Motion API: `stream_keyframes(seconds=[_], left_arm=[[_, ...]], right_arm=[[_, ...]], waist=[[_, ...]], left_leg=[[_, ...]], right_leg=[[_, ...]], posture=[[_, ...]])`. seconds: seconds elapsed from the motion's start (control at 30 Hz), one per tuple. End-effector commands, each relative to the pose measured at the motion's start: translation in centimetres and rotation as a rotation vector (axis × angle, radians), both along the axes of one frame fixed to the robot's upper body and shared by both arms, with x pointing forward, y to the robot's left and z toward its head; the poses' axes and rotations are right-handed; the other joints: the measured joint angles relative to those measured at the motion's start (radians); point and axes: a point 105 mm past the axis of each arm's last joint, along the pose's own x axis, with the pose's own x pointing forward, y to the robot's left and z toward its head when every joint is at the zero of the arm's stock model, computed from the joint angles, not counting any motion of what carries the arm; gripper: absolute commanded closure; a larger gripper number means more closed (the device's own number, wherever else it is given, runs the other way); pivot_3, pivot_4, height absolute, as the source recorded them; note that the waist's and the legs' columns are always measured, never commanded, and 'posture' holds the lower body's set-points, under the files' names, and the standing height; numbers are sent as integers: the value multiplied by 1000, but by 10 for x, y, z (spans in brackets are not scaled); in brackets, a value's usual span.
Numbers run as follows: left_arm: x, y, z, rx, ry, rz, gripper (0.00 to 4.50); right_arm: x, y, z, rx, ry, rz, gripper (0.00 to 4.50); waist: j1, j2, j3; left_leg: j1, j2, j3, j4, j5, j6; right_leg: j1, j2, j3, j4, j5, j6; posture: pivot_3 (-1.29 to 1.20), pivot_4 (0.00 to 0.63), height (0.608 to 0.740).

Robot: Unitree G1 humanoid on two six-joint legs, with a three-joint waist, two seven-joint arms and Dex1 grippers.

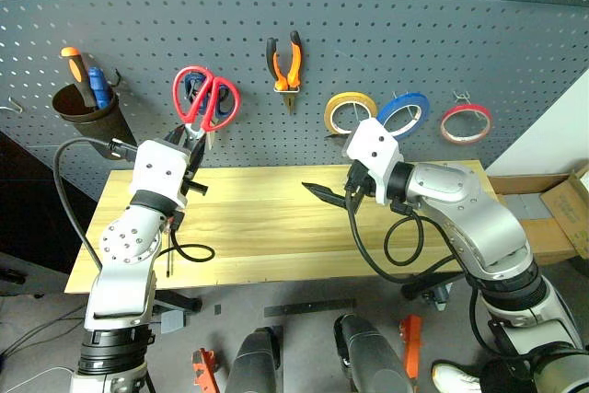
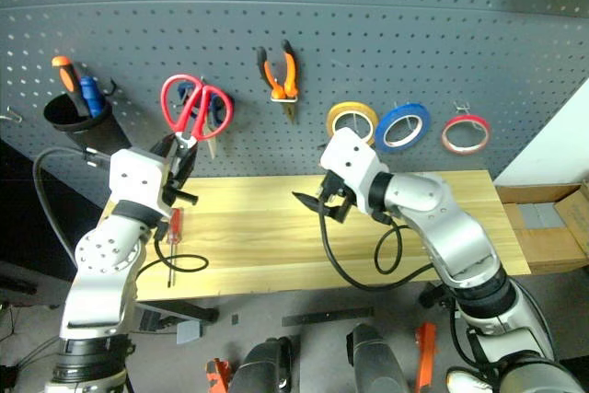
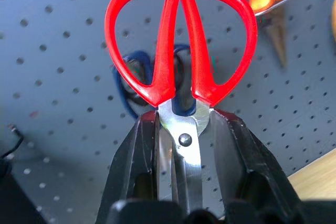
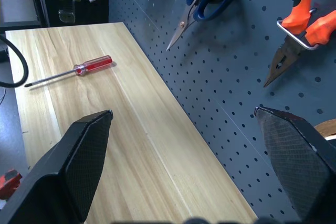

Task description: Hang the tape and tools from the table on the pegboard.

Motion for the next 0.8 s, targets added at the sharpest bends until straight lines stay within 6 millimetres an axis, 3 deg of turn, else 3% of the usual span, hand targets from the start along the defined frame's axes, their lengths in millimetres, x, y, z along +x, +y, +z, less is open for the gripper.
stream_keyframes(seconds=[0.03,0.33,0.53,0.67,0.8], left_arm=[[5,5,4,-28,-7,12,3424],[16,-2,-7,-29,56,-39,3424],[11,2,-25,-59,120,-27,1389],[1,27,-66,-116,286,78,57],[-8,60,-99,-235,449,214,57]], right_arm=[[-3,4,19,30,-76,26,0],[-5,8,23,35,-85,35,0],[-5,9,14,28,-54,25,0],[-1,15,-12,21,69,-40,0],[-3,35,-33,41,176,-105,0]], waist=[[0,0,0],[0,0,0],[-3,0,0],[-6,0,0],[-6,1,1]], left_leg=[[0,0,0,0,0,0],[0,0,0,0,0,0],[0,0,0,0,0,0],[0,0,-2,0,0,0],[0,1,-4,0,0,0]], right_leg=[[0,0,0,0,0,0],[0,0,0,0,0,0],[0,0,0,0,0,0],[0,0,0,1,0,0],[-1,0,0,2,0,0]], posture=[[-117,211,740],[-135,218,740],[-134,225,740],[-126,236,740],[-116,257,740]])
